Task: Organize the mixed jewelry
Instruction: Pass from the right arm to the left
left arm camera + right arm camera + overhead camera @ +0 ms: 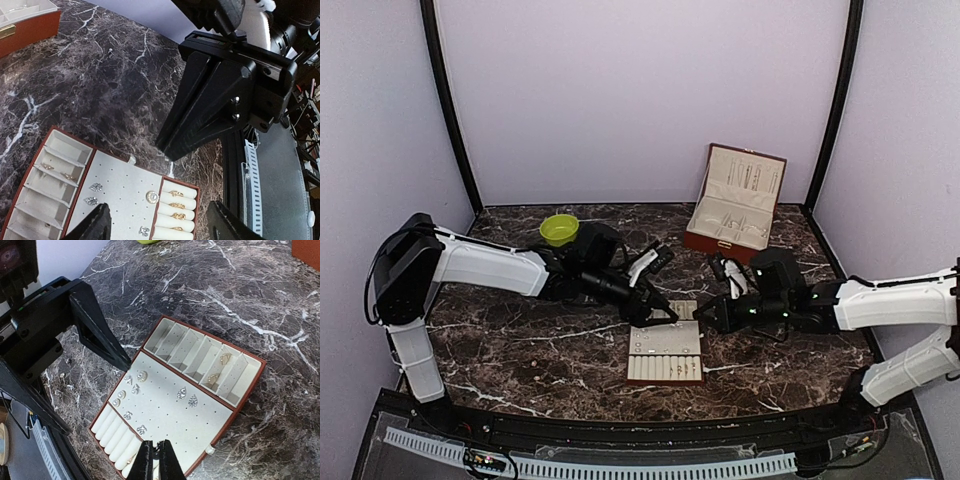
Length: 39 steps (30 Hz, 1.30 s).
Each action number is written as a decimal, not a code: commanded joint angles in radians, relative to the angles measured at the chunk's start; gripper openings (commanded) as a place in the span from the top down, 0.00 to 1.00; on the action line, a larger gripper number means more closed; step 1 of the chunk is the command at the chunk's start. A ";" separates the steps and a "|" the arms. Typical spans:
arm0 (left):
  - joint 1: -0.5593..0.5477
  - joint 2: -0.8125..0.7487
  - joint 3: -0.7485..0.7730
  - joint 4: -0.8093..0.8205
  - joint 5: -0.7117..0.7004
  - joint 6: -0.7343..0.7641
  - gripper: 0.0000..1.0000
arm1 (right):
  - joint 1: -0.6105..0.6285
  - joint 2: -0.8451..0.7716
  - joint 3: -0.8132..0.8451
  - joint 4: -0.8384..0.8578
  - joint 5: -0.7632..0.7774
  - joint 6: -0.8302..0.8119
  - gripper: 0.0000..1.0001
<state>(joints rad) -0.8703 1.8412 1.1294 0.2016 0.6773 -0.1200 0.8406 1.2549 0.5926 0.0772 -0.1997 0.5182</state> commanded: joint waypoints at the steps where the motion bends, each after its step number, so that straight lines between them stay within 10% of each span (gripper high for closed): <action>1: -0.017 0.024 0.042 -0.027 0.035 -0.009 0.35 | 0.036 0.034 0.051 0.061 -0.013 -0.020 0.97; 24: -0.021 0.059 0.048 -0.009 0.072 -0.048 0.95 | 0.084 0.090 0.085 0.081 -0.012 -0.024 0.97; 31: -0.021 0.057 0.036 0.035 0.103 -0.080 1.00 | 0.084 0.074 0.076 0.087 0.000 -0.017 0.97; 39: -0.011 -0.020 -0.026 0.115 0.029 -0.122 1.00 | 0.072 -0.038 0.015 0.174 0.041 0.051 0.57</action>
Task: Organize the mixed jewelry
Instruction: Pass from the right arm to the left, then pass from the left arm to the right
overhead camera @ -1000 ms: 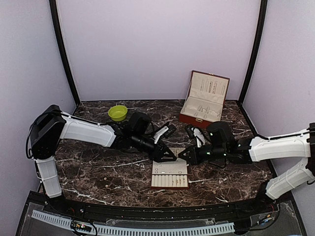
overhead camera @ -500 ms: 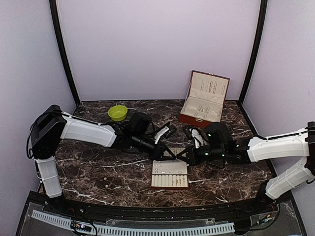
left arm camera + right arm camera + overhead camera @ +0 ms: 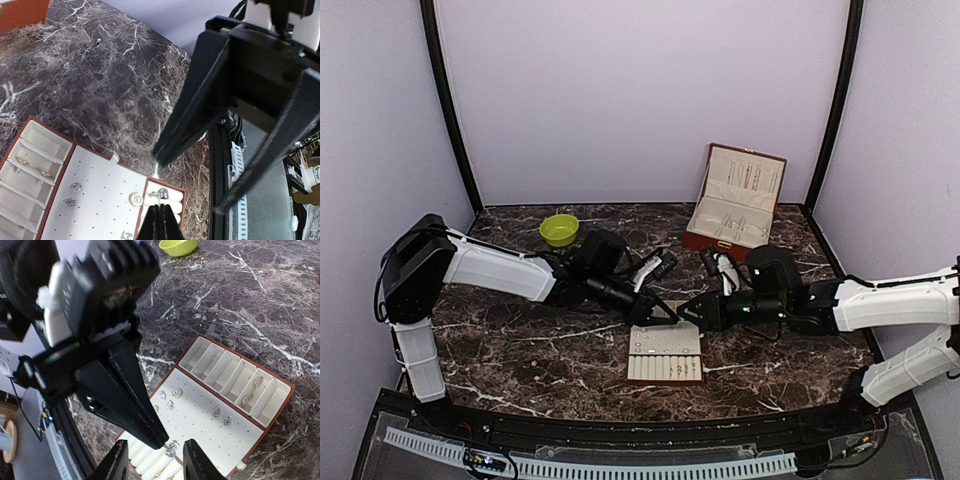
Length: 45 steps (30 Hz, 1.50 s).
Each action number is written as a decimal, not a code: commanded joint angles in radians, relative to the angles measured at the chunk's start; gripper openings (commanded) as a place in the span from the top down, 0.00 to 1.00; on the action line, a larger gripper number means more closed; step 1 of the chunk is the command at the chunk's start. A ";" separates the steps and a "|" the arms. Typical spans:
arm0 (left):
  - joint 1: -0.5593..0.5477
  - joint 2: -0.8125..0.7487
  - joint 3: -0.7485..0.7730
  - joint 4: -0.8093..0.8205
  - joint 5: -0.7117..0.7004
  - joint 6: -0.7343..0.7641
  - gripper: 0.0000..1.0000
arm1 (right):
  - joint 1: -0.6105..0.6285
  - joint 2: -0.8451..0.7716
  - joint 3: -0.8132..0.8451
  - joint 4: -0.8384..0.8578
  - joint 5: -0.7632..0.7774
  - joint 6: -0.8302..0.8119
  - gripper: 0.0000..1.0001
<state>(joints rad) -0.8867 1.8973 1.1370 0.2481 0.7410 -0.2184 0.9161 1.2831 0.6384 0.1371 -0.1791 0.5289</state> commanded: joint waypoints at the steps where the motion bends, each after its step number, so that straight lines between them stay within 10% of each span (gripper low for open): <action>1: 0.015 -0.086 -0.037 0.074 -0.042 -0.027 1.00 | -0.007 -0.076 -0.041 0.145 0.016 0.057 0.55; 14: 0.084 -0.257 -0.173 0.422 0.194 -0.147 1.00 | -0.036 -0.052 -0.099 0.626 -0.166 0.310 0.53; 45: 0.085 -0.287 -0.229 0.498 0.197 -0.153 1.00 | -0.003 0.010 0.032 0.442 -0.262 0.243 0.80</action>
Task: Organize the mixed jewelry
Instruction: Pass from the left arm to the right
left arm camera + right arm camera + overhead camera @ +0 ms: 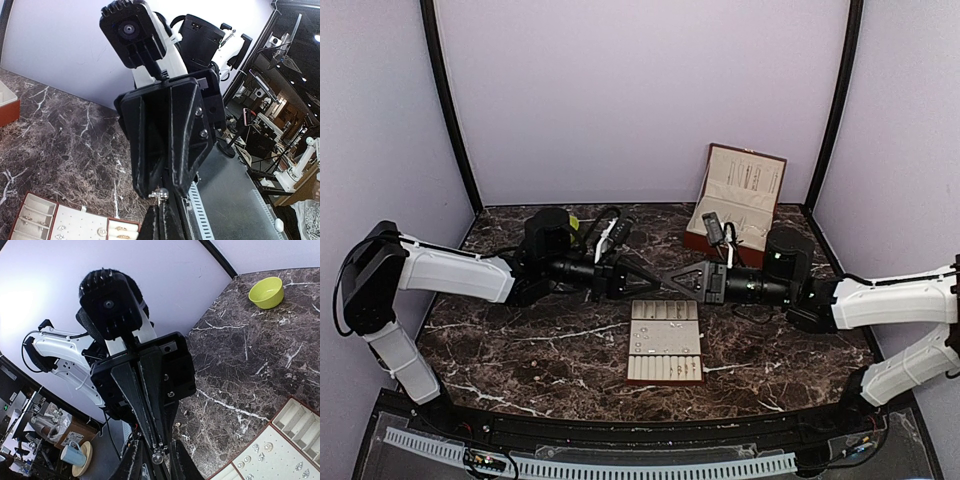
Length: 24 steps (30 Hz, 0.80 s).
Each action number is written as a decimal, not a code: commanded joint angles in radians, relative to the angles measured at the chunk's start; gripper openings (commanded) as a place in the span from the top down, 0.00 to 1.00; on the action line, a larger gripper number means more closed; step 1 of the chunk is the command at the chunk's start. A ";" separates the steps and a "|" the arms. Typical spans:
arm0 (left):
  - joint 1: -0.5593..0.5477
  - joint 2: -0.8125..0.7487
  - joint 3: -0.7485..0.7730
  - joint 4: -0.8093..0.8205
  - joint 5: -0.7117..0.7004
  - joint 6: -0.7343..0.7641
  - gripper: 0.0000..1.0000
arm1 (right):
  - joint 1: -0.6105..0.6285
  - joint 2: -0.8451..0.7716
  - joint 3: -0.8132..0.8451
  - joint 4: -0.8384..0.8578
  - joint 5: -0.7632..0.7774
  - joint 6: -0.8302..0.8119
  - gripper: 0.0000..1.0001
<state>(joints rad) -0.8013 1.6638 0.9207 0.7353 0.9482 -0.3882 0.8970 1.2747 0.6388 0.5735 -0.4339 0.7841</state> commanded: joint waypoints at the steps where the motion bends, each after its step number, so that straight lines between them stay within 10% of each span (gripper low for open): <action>1: 0.000 -0.055 -0.014 0.010 -0.011 0.019 1.00 | 0.018 0.021 0.032 0.008 -0.006 -0.010 0.81; 24: -0.001 -0.072 -0.020 -0.031 -0.050 0.066 1.00 | 0.017 -0.015 0.005 0.011 0.046 0.003 0.88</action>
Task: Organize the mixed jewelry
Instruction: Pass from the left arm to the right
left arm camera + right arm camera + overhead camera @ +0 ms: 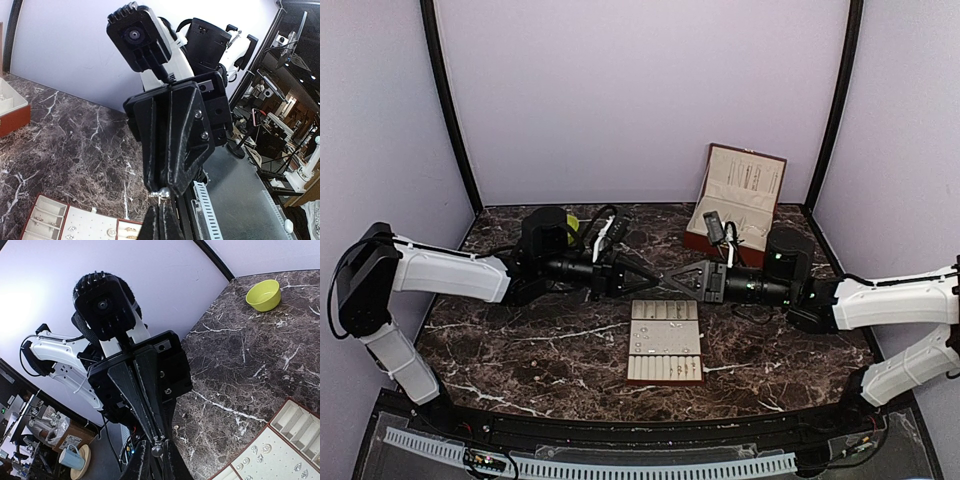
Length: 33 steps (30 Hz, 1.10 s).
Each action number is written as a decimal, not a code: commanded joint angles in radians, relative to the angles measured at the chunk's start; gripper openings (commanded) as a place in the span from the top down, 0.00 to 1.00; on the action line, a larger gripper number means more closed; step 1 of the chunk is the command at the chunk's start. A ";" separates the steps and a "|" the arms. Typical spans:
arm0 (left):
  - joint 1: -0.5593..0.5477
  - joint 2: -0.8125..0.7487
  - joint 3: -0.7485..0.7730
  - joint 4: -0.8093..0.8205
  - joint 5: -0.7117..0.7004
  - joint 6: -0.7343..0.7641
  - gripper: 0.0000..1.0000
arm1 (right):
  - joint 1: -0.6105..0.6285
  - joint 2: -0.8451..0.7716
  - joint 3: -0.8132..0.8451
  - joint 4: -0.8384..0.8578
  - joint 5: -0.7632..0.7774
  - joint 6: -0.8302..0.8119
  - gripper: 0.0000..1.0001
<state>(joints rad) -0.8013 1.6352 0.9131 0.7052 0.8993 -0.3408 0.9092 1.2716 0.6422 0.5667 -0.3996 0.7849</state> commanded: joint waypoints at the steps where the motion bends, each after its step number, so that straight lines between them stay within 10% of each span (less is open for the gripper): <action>1: -0.001 -0.045 -0.013 -0.001 -0.002 0.019 1.00 | 0.005 -0.010 0.002 0.018 0.012 0.004 0.89; 33: -0.001 -0.045 -0.019 0.000 -0.004 0.023 1.00 | 0.004 0.047 0.033 0.021 -0.001 0.016 0.91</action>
<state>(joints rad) -0.7986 1.6348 0.9012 0.6933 0.8783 -0.3321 0.9092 1.3098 0.6434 0.5674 -0.3965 0.7956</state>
